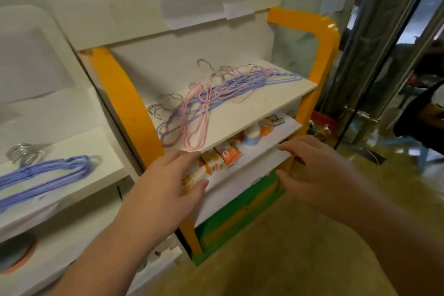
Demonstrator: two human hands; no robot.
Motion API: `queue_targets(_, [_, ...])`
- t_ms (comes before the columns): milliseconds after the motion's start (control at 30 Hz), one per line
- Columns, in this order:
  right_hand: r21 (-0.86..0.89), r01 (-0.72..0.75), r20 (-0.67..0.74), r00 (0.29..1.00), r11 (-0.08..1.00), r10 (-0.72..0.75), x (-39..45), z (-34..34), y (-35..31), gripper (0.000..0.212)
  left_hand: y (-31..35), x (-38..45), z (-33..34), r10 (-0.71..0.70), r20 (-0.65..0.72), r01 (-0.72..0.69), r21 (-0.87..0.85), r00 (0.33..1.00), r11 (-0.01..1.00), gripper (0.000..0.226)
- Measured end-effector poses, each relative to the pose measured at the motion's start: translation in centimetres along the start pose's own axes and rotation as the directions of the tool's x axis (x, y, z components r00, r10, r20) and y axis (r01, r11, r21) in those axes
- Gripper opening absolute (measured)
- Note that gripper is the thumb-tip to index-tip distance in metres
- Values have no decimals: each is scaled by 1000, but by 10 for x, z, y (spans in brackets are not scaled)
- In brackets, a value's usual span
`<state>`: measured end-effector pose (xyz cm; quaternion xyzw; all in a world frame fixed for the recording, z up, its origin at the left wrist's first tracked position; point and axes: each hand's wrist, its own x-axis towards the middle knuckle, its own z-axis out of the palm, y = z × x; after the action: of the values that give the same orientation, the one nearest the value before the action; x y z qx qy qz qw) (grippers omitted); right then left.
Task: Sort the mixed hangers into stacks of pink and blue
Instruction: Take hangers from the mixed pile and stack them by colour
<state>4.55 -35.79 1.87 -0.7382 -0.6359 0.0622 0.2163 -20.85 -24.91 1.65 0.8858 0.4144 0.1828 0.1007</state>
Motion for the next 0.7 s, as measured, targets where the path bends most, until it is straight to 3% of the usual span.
queue_targets(400, [-64,39,57,998,997,-35,138,-9,77,48,-10,154,53,-41,-14,41,8,999,999,65])
queue_targets(567, [-81,38,22,999,996,-36,201,-20,109,50,-7,232,76,7,0,-7,63,1000,998,60])
queue_targets(700, [-40,37,55,998,999,-35,240,-15,134,51,-12,277,105,-33,28,29,141,999,990,61])
